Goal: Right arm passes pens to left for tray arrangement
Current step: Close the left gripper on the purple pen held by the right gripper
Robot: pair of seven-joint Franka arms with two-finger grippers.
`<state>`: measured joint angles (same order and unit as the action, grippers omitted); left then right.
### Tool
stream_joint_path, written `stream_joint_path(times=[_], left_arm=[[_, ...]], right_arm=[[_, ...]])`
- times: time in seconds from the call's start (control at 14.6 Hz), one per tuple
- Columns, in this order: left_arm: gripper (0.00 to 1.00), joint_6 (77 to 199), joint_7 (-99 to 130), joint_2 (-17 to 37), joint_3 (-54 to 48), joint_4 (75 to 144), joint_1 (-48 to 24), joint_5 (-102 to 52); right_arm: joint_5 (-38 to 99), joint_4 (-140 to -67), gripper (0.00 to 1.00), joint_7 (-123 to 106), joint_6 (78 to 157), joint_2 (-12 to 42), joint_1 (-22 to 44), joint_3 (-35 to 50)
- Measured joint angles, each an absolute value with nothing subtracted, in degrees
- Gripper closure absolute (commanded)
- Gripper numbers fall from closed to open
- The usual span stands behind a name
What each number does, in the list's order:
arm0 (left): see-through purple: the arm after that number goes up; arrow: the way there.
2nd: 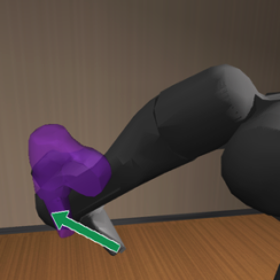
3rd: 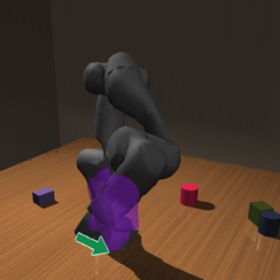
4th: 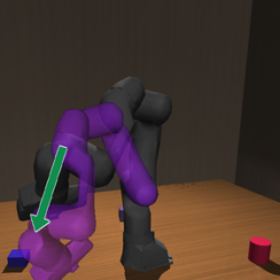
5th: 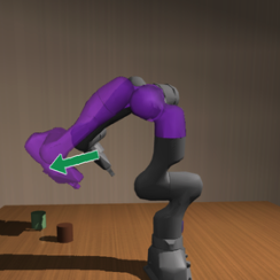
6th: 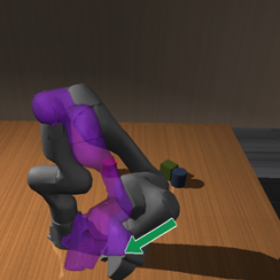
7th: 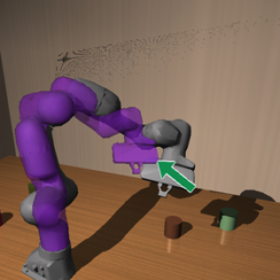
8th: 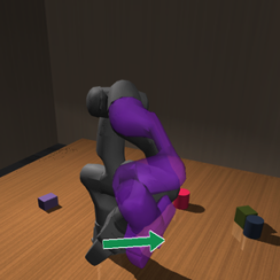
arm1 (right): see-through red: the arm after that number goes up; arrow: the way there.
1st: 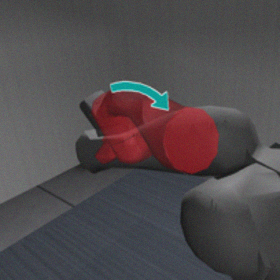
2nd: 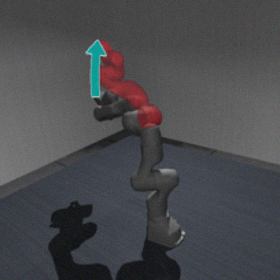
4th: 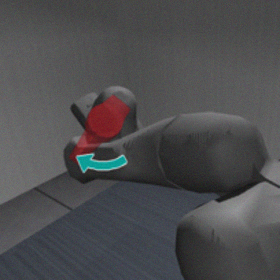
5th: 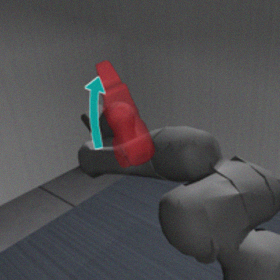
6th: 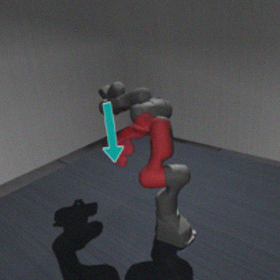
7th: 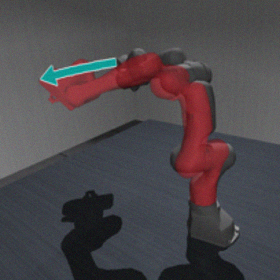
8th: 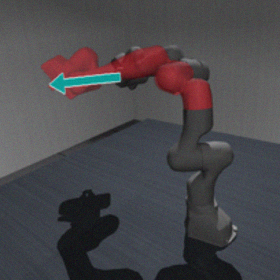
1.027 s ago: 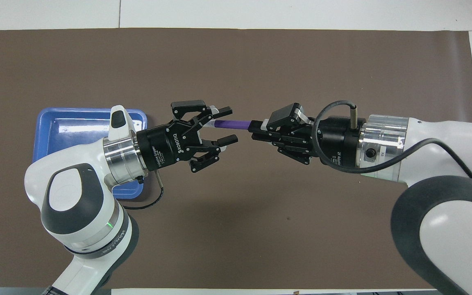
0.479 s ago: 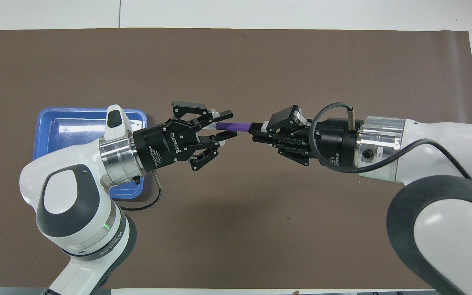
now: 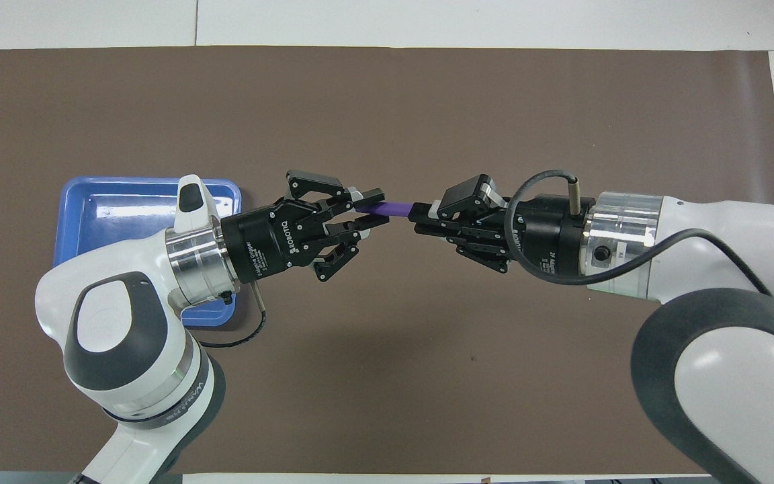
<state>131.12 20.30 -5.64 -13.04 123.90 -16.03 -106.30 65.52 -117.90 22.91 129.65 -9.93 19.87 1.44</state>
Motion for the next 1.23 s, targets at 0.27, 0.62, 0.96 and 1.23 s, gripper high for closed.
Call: stream_joint_path(times=[0.27, 0.62, 0.96, 1.23], left_arm=[[1.00, 131.24, 20.32, -5.68, -13.02, 124.01, -16.00, -106.26], [1.00, 131.30, 20.32, -5.68, -13.04, 124.03, -16.00, -106.25], [1.00, 131.56, 20.32, -5.72, -13.06, 124.10, -16.01, -106.14], [1.00, 131.84, 20.32, -5.82, -13.05, 124.10, -16.01, -106.14]], right_arm=[[65.40, -118.00, 1.00, 22.91, 129.63, -9.96, 19.88, 1.49], [65.30, -118.00, 0.98, 23.09, 129.63, -9.95, 19.88, 1.50], [60.41, -117.87, 0.00, 26.24, 129.62, -9.95, 19.89, 1.55], [54.79, -117.75, 0.00, 26.56, 129.62, -9.89, 19.88, 1.51]])
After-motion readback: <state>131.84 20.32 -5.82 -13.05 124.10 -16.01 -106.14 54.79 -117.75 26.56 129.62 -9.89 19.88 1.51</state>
